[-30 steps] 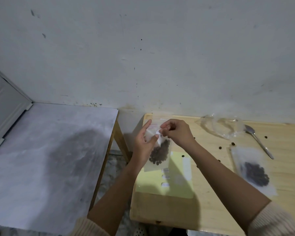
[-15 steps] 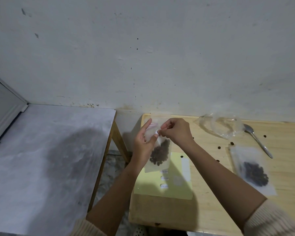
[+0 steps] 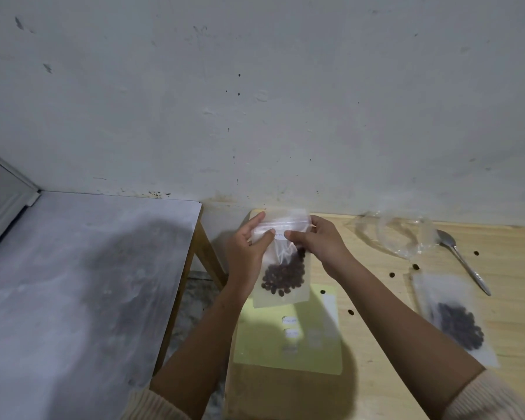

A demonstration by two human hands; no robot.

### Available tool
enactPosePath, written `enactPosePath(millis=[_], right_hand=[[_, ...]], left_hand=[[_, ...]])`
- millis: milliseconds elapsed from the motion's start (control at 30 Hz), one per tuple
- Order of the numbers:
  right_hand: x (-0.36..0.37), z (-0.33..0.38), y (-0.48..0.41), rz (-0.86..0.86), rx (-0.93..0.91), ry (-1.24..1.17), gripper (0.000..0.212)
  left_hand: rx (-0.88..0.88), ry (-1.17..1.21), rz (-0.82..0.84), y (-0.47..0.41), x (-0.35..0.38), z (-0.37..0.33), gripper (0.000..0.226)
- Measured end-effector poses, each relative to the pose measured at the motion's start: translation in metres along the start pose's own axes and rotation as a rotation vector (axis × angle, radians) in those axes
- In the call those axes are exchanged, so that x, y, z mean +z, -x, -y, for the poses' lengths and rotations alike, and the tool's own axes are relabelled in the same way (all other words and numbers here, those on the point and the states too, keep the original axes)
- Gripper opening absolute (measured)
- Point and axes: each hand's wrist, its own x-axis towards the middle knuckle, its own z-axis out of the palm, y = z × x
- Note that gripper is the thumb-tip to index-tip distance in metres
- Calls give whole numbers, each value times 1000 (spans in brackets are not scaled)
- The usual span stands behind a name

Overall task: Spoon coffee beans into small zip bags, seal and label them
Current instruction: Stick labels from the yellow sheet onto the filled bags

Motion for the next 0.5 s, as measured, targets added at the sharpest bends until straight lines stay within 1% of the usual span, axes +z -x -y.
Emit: enactPosePath(millis=[133, 300, 500], right_hand=[[-4, -4, -15, -37, 13, 33, 22], [-12, -6, -30, -77, 25, -20, 18], [-18, -9, -51, -86, 54, -21, 20]], left_hand=[[-43, -37, 18, -11, 10, 3, 45], [-90, -37, 89, -27, 23, 10, 50], [-145, 20, 62, -40, 40, 20, 45]])
